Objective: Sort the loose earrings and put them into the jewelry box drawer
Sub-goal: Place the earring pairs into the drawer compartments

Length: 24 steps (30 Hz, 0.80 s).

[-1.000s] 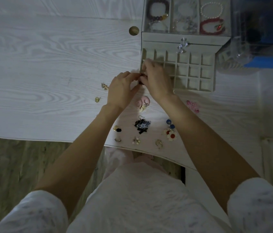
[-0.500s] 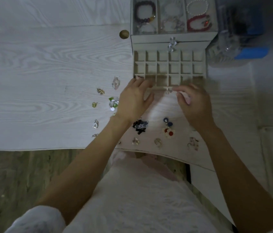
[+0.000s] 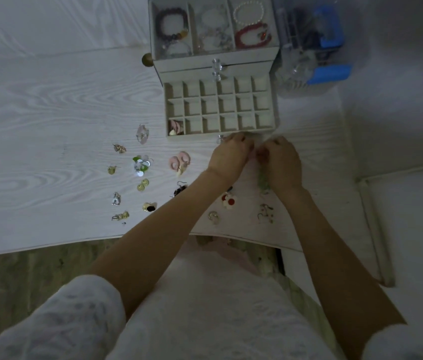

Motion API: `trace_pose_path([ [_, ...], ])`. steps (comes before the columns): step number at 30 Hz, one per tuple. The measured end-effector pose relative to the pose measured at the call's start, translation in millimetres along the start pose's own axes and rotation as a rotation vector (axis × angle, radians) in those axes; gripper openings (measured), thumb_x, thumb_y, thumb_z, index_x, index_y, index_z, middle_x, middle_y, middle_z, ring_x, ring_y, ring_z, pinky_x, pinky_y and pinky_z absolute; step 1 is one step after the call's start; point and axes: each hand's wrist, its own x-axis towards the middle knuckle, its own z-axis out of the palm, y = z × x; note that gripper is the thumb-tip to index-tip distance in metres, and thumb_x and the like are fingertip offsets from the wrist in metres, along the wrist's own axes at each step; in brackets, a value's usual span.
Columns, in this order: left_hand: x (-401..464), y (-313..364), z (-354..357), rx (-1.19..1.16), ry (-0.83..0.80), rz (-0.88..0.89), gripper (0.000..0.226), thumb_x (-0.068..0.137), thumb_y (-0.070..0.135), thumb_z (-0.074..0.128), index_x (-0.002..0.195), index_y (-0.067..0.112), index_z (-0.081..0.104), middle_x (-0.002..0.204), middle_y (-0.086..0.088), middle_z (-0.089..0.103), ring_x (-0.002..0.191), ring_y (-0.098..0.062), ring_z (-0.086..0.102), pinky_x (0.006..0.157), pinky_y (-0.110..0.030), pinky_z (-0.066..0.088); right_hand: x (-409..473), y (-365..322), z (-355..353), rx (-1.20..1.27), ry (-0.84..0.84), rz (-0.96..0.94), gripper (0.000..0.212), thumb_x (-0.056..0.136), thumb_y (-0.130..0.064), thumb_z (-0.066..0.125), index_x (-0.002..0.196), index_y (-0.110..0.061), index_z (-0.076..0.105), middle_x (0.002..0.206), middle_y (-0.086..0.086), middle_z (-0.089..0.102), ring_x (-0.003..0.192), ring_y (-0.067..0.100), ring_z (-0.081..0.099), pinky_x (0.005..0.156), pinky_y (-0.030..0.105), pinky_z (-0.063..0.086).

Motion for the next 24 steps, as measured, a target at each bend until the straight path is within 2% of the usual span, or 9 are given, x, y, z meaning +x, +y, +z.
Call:
trace_pose_path([
  [3,-3,-5,-5,-0.06,0.009,-0.007,0.02,0.083,0.004,0.058,0.103,0.003,0.06,0.112,-0.015,0.059,0.1,-0.031,0.054,0.075,-0.029,0.037,0,1,1,0.009,-0.019,0.019,0.018,0.086,-0.004,0.056,0.103,-0.004,0.059,0.103,0.019,0.056,0.091,0.033,0.054,0.072,0.03,0.035],
  [5,-11,-10,-8,-0.084,0.026,0.005,0.016,0.083,0.006,0.06,0.099,0.004,0.061,0.105,-0.015,0.06,0.091,-0.032,0.057,0.067,-0.029,0.035,3,2,0,0.03,-0.046,0.045,0.022,0.085,-0.003,0.058,0.108,-0.004,0.057,0.106,0.021,0.054,0.093,0.033,0.053,0.072,0.026,0.032],
  [8,-26,-17,-10,-0.16,0.064,0.038,0.007,0.083,0.007,0.062,0.09,0.005,0.062,0.093,-0.014,0.061,0.077,-0.033,0.06,0.063,-0.035,0.046,11,2,-1,0.123,-0.112,0.08,0.017,0.085,-0.008,0.061,0.102,-0.003,0.059,0.104,0.021,0.056,0.094,0.032,0.055,0.076,0.029,0.038],
  [11,-36,-24,-21,-0.26,0.178,0.031,0.006,0.082,0.012,0.067,0.086,0.011,0.062,0.086,-0.005,0.066,0.074,-0.022,0.062,0.064,-0.037,0.051,12,-4,1,0.178,-0.105,-0.01,0.01,0.083,-0.009,0.064,0.089,-0.002,0.062,0.096,0.016,0.059,0.084,0.025,0.055,0.07,0.027,0.04],
  [13,-41,-31,-33,-0.355,0.292,-0.013,0.008,0.083,0.015,0.067,0.087,0.013,0.061,0.082,0.003,0.068,0.072,-0.012,0.063,0.064,-0.03,0.052,10,-10,3,0.238,-0.072,-0.068,0.006,0.082,-0.01,0.066,0.083,-0.005,0.062,0.091,0.011,0.058,0.078,0.019,0.053,0.066,0.021,0.038],
  [15,-43,-42,-47,-0.467,0.396,-0.12,0.008,0.084,0.019,0.066,0.087,0.013,0.061,0.079,0.011,0.066,0.07,-0.001,0.061,0.063,-0.018,0.051,8,-18,2,0.329,-0.041,-0.104,0.006,0.082,-0.012,0.065,0.08,-0.007,0.062,0.085,0.007,0.061,0.076,0.02,0.056,0.067,0.025,0.044],
  [18,-36,-67,-61,-0.481,0.47,-0.256,0.008,0.083,0.024,0.068,0.087,0.018,0.063,0.075,0.019,0.063,0.067,0.008,0.058,0.062,-0.007,0.044,11,-37,-4,0.503,0.006,-0.125,0.008,0.084,-0.011,0.064,0.081,-0.004,0.064,0.078,0.008,0.067,0.075,0.02,0.063,0.068,0.029,0.052],
  [21,-25,-90,-65,-0.44,0.443,-0.331,0.009,0.082,0.025,0.07,0.089,0.019,0.069,0.08,0.007,0.071,0.069,0.002,0.06,0.061,-0.004,0.039,20,-59,-6,0.65,-0.001,-0.11,0.004,0.086,-0.007,0.063,0.086,-0.004,0.063,0.08,0.005,0.067,0.076,0.016,0.066,0.074,0.031,0.056],
  [24,-20,-100,-60,-0.284,0.354,-0.334,0.012,0.082,0.027,0.068,0.093,0.026,0.072,0.089,-0.002,0.072,0.078,-0.012,0.063,0.062,-0.014,0.038,32,-74,-5,0.73,-0.022,-0.069,0.005,0.087,-0.007,0.061,0.09,-0.004,0.061,0.081,0.004,0.067,0.077,0.019,0.068,0.076,0.041,0.057],
])
